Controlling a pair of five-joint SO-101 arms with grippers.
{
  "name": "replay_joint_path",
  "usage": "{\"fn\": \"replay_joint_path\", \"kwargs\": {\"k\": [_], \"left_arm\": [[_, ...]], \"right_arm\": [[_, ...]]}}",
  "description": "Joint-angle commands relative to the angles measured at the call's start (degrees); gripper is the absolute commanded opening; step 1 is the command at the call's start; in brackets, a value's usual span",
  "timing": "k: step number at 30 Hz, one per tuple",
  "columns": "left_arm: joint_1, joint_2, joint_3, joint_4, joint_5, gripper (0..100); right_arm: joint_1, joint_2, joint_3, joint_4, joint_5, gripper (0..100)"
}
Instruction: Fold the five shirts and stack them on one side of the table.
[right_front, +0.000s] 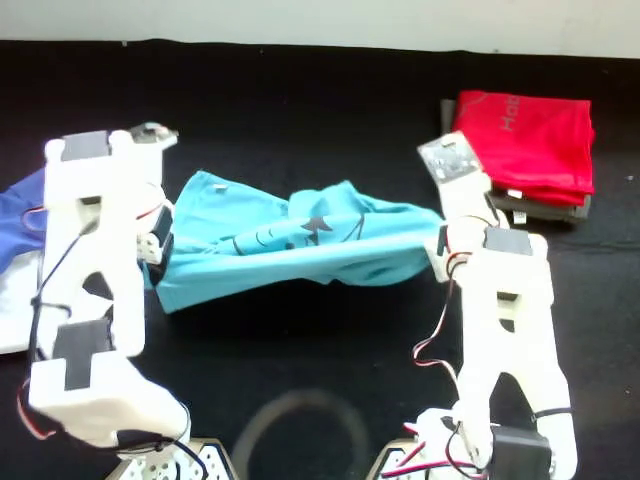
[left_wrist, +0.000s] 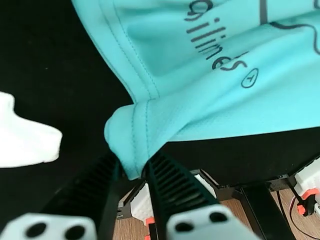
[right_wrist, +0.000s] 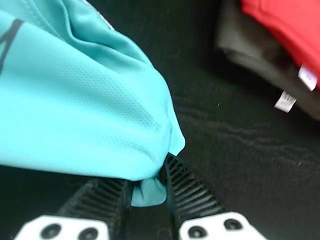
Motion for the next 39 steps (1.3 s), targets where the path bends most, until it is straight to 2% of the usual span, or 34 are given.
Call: {"fn": "replay_joint_path", "kwargs": {"k": [1, 3, 6, 9, 12, 16, 20, 23, 26, 32, 34, 39], "left_arm": [[0.8, 2.2, 0.1, 2.4, -0.6, 1], [1.4, 3.2, 0.1, 3.3, -0.6, 2], [2.7, 3.3, 0.0, 4.4, -0.7, 10], [3.8, 0.9, -0.5, 5.0, -0.7, 17], [4.0, -4.6, -0.6, 5.0, -0.7, 18], [4.2, -11.2, -1.7, 4.3, -3.6, 18], [4.6, -10.4, 1.3, -5.5, -3.4, 18], [7.1, -4.2, 3.7, -10.5, -3.4, 18], [10.0, 4.8, 2.0, -11.2, -1.8, 18], [11.0, 22.5, -12.2, -10.9, 0.0, 5], [9.9, 28.1, -19.5, -10.2, 0.0, 2], [6.0, 40.7, -45.2, -3.6, 0.2, 3]], "right_arm": [[1.3, -0.8, 1.5, 3.6, 4.5, 0.7], [0.6, -1.1, 2.9, 4.6, 5.4, 0.9], [0.1, -1.8, 4.9, 4.7, 5.7, 1.6], [0.3, -4.1, 5.6, 5.8, 5.5, 8.8], [0.4, -9.0, 5.0, 9.5, 5.4, 15.9], [0.0, -19.5, 4.7, 9.5, 0.5, 16.3], [-7.3, -25.9, 5.8, 8.6, -3.2, 16.3], [-15.0, -25.5, 9.6, 3.2, -6.2, 13.1], [-20.8, -21.2, 14.9, -4.6, -8.2, 0.9], [-21.9, -2.3, 15.3, -17.0, -8.1, 1.5], [-21.8, 5.9, 11.8, -20.1, -8.1, 1.5], [-19.7, 26.1, -7.2, -20.6, -8.2, 1.5]]}}
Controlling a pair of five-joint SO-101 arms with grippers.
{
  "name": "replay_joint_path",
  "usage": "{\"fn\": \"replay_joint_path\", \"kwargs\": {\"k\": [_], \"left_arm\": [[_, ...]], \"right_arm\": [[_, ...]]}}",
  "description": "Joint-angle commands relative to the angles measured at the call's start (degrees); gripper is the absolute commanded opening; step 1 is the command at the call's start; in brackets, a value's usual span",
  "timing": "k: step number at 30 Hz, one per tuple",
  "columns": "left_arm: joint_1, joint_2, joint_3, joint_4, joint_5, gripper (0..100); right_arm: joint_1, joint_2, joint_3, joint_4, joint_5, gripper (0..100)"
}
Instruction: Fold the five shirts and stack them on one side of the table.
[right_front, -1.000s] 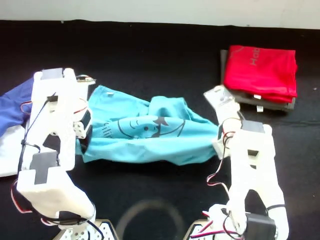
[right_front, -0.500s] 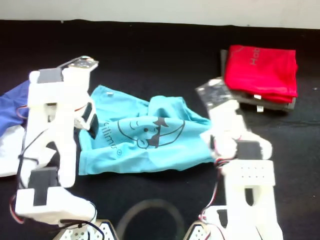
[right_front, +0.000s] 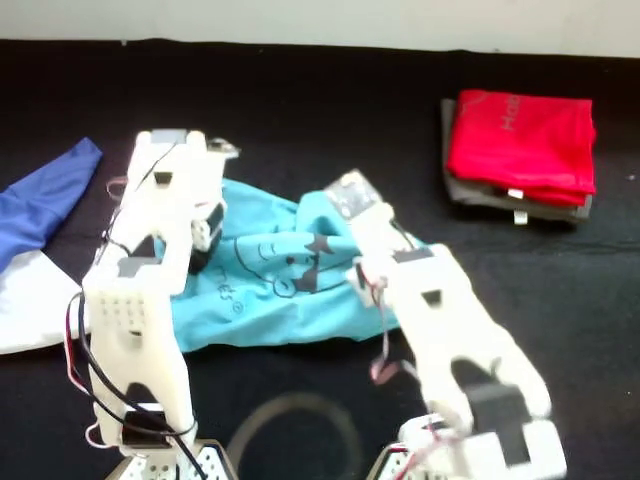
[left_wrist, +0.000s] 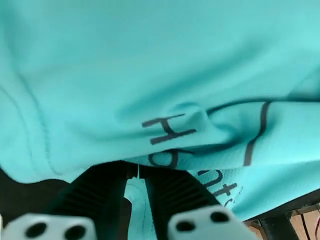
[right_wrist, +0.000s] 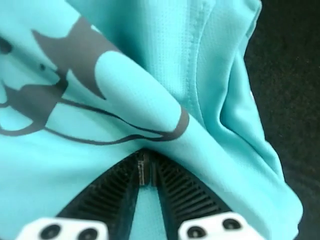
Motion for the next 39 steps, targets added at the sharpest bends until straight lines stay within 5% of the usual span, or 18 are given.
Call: {"fn": "replay_joint_path", "kwargs": {"k": [1, 10, 20, 25, 33, 39], "left_arm": [[-3.1, 7.2, -22.5, 3.5, 0.6, 4], [-10.2, 21.5, -59.8, 5.7, 0.6, 8], [-11.0, 17.6, -67.7, 11.9, 0.7, 13], [-10.7, 0.9, -52.2, 12.0, 0.7, 13], [-6.6, -35.8, 0.6, 11.7, 0.2, 13], [1.4, -48.6, 29.1, 11.7, 0.1, 13]], "right_arm": [[2.5, 13.6, -16.7, -1.3, -0.7, 1.5], [6.1, 26.9, -45.5, 7.3, -0.8, 1.9], [5.9, 13.8, -58.5, 39.6, -0.9, 2.0], [5.9, 7.2, -59.9, 50.2, -0.9, 9.9], [6.2, 2.3, -59.5, 60.1, -0.8, 13.8], [5.4, 1.5, -59.4, 63.7, -0.8, 13.8]]}}
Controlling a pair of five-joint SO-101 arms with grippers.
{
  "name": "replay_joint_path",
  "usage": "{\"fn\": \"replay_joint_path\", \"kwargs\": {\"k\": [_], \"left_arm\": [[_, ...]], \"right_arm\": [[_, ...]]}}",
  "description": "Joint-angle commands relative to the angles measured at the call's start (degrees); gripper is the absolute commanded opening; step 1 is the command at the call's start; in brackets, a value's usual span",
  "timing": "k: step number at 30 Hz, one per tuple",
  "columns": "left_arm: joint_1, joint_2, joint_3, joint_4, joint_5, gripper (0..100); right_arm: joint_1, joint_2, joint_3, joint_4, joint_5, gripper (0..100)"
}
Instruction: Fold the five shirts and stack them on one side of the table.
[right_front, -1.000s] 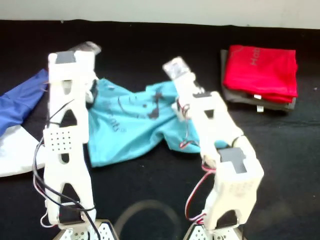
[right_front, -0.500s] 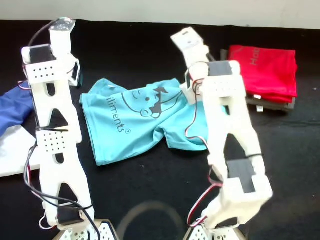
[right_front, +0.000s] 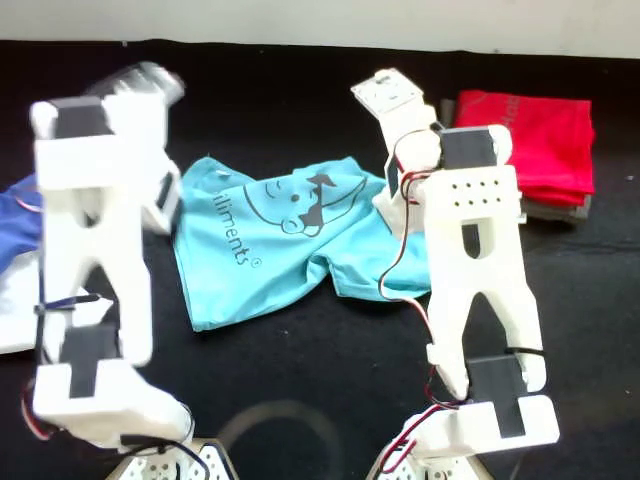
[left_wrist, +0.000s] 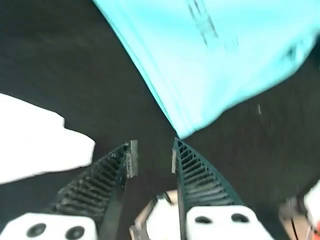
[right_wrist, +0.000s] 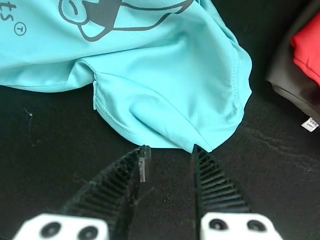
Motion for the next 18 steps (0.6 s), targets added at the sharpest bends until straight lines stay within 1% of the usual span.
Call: {"fn": "replay_joint_path", "kwargs": {"k": [1, 3, 9, 11, 14, 16, 18], "left_arm": [[5.1, -7.2, 14.3, 0.0, -0.3, 13], [7.4, -7.9, 17.5, -2.4, -0.3, 13], [13.0, -7.8, 27.8, -17.1, 0.1, 13], [13.7, -7.8, 32.0, -22.1, 0.1, 13], [13.1, -7.8, 37.2, -29.8, -0.2, 13], [11.0, -7.7, 39.0, -33.5, -0.3, 13], [7.8, -6.3, 39.2, -36.4, -3.3, 13]], "right_arm": [[0.0, -2.9, -2.1, 2.2, -0.5, 13.8], [-0.1, -2.9, -2.1, 2.9, -0.5, 13.8], [0.0, -3.0, -2.1, 3.6, -0.5, 13.8], [0.0, -3.4, -2.0, 3.6, -0.5, 13.8], [0.0, -7.1, -0.4, 3.7, -0.5, 13.8], [-0.2, -12.1, 2.7, 3.6, -0.5, 13.8], [0.0, -18.2, 7.0, 3.6, -0.4, 13.8]]}}
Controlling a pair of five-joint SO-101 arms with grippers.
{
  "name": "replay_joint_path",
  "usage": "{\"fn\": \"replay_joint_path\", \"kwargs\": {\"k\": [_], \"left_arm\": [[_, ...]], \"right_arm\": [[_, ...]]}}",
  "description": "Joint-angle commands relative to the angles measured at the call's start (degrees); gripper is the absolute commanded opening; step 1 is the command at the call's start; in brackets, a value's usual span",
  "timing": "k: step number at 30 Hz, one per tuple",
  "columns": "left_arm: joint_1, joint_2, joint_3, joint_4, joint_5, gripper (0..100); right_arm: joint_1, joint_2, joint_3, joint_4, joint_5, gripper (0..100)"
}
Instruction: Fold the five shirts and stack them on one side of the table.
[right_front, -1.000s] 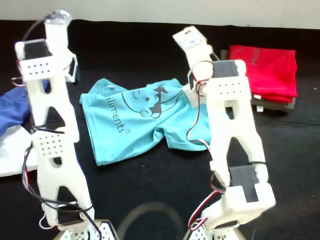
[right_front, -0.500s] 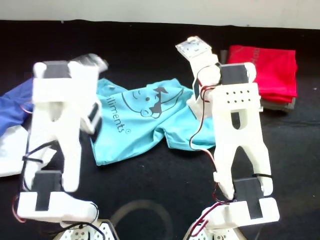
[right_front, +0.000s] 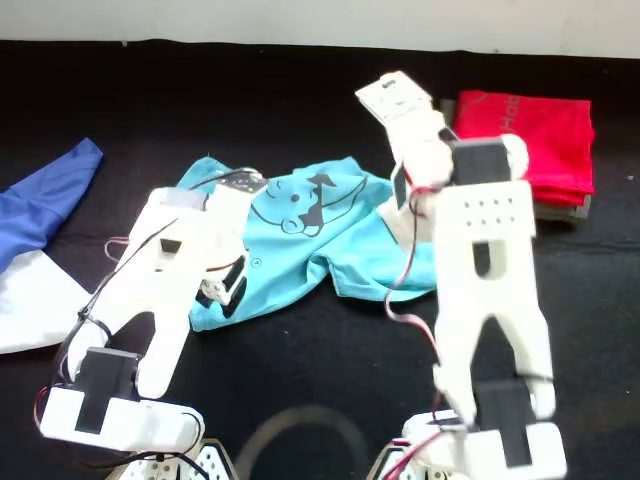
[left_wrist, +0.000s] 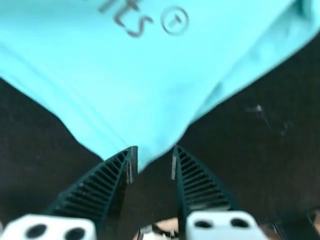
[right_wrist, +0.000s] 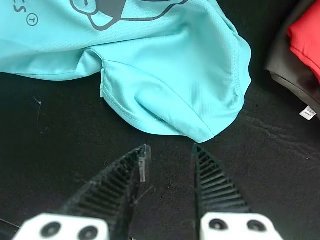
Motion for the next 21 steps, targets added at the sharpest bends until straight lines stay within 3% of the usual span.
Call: {"fn": "replay_joint_path", "kwargs": {"k": [1, 4, 9, 15, 21], "left_arm": [[-5.3, 0.6, 0.2, -5.5, -5.4, 13], [-10.9, 8.1, -2.4, -7.6, -10.4, 13], [-17.5, 22.6, -17.9, -5.3, -11.2, 13], [-18.8, 33.2, -39.0, 7.6, -11.0, 13], [-18.8, 34.5, -54.5, 22.9, -10.1, 13]], "right_arm": [[0.2, -12.4, 6.4, 0.8, -0.4, 13.8], [0.1, -23.9, 17.2, 0.7, -0.4, 13.8], [0.2, -40.8, 36.4, -1.9, -0.4, 13.8], [0.2, -56.5, 54.4, -5.8, -0.4, 13.8], [0.2, -63.2, 62.1, -9.5, -0.3, 13.8]]}}
